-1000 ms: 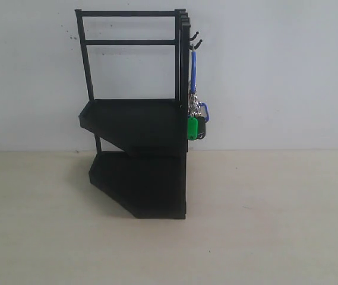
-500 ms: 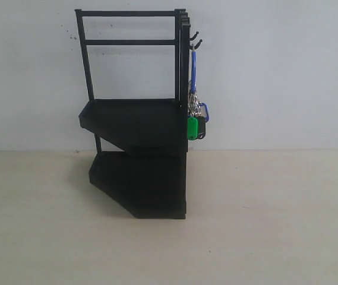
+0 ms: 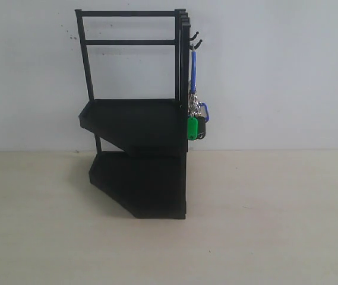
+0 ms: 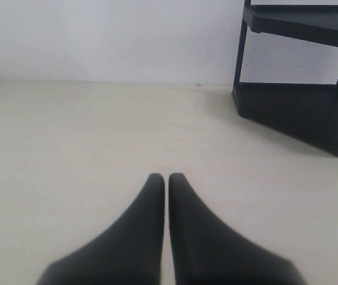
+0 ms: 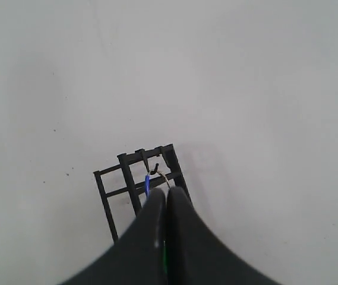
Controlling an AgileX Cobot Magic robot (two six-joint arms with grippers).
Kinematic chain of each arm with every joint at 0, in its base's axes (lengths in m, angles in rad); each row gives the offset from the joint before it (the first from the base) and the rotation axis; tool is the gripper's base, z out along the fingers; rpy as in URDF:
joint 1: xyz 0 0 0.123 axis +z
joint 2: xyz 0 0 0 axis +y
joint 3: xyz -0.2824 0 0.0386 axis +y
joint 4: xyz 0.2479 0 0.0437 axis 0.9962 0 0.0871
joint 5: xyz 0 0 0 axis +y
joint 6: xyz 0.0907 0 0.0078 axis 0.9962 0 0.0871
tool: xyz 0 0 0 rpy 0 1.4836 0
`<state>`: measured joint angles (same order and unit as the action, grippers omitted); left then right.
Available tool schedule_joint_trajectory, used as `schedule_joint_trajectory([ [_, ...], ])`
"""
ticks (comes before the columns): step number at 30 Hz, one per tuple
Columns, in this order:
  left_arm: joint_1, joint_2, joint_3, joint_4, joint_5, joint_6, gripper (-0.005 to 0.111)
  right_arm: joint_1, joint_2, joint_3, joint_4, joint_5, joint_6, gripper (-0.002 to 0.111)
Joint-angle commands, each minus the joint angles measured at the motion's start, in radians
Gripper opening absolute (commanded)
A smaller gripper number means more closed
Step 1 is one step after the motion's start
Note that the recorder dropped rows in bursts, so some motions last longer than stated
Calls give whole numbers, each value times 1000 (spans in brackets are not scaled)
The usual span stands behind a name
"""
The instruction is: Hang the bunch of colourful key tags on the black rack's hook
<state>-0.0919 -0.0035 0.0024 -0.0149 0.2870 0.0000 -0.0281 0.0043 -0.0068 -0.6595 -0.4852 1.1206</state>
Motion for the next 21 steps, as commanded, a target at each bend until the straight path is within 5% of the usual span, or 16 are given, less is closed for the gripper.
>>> schedule_joint_trajectory([
  [1, 2, 4, -2, -3, -2, 0, 4, -2, -4, 7, -5, 28, -81, 0],
  [6, 2, 4, -2, -3, -2, 0, 4, -2, -4, 7, 299, 350, -214, 0],
  [11, 2, 4, -2, -3, -2, 0, 4, -2, -4, 7, 674, 508, -750, 0],
  [21, 2, 4, -2, -3, -2, 0, 4, -2, -4, 7, 699, 820, -1060, 0],
])
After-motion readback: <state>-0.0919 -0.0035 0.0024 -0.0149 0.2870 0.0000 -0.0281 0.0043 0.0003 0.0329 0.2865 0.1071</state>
